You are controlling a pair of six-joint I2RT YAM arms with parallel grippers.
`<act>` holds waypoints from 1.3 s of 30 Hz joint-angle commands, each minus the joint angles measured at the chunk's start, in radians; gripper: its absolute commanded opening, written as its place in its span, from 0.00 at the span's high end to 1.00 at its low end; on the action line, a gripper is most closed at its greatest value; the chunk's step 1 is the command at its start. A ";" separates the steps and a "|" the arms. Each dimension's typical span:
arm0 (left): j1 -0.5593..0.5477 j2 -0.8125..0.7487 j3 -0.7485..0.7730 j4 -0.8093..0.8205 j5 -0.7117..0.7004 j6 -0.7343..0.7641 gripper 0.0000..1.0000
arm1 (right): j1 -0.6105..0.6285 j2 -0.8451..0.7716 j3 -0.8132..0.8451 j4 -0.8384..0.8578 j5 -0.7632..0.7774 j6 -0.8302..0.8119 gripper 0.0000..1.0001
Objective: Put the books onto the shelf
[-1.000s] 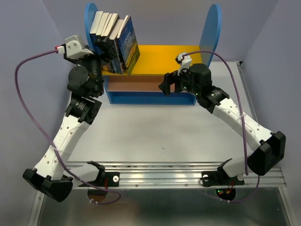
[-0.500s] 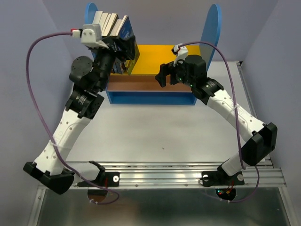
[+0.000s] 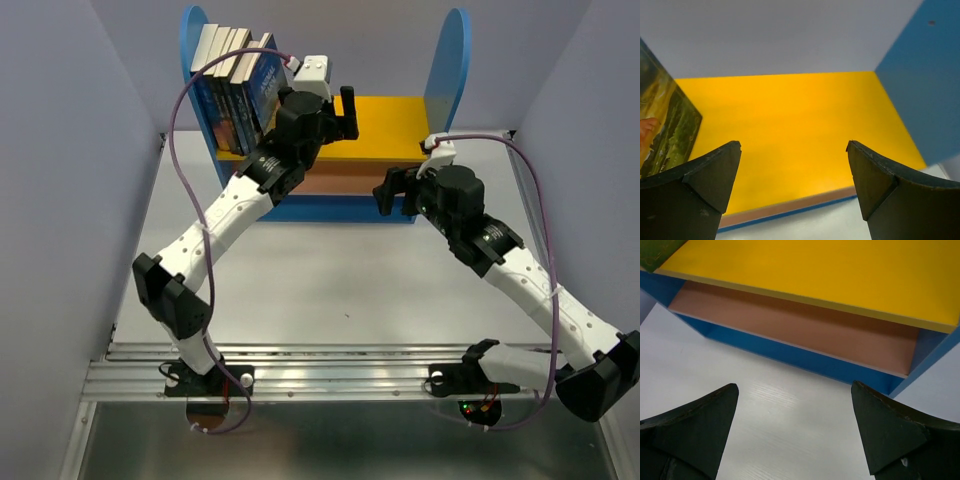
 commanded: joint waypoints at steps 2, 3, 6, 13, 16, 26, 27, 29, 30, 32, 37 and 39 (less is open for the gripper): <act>-0.026 0.125 0.231 -0.170 -0.345 -0.040 0.01 | -0.005 -0.035 -0.011 0.005 0.103 0.035 0.00; -0.026 0.153 0.262 -0.195 -0.376 -0.043 0.01 | -0.005 -0.033 -0.010 0.002 0.103 0.035 0.00; -0.024 0.227 0.337 -0.254 -0.482 -0.030 0.01 | -0.005 -0.029 -0.005 0.004 0.102 0.029 0.00; 0.011 0.207 0.296 -0.228 -0.511 -0.021 0.01 | -0.005 -0.018 0.002 -0.001 0.111 0.024 0.00; 0.046 0.181 0.259 -0.205 -0.487 -0.015 0.01 | -0.005 -0.012 0.007 -0.002 0.116 0.024 0.00; 0.118 0.167 0.235 -0.192 -0.497 -0.024 0.01 | -0.005 0.007 0.018 -0.004 0.090 0.027 0.00; 0.122 0.168 0.235 -0.192 -0.504 -0.024 0.01 | -0.005 0.011 0.018 -0.005 0.087 0.029 0.00; 0.123 0.161 0.235 -0.195 -0.504 -0.023 0.01 | -0.005 0.011 0.016 -0.004 0.083 0.030 0.00; 0.123 0.156 0.229 -0.192 -0.495 -0.020 0.01 | -0.005 0.013 0.015 -0.005 0.082 0.032 0.00; 0.122 0.142 0.221 -0.182 -0.435 -0.010 0.01 | -0.005 0.014 0.013 -0.004 0.080 0.034 0.00; 0.120 0.074 0.177 -0.139 -0.253 -0.007 0.01 | -0.005 0.017 0.018 -0.004 0.077 0.032 0.00; 0.119 0.047 0.138 -0.100 -0.223 -0.010 0.01 | -0.005 0.020 0.019 -0.004 0.074 0.030 0.00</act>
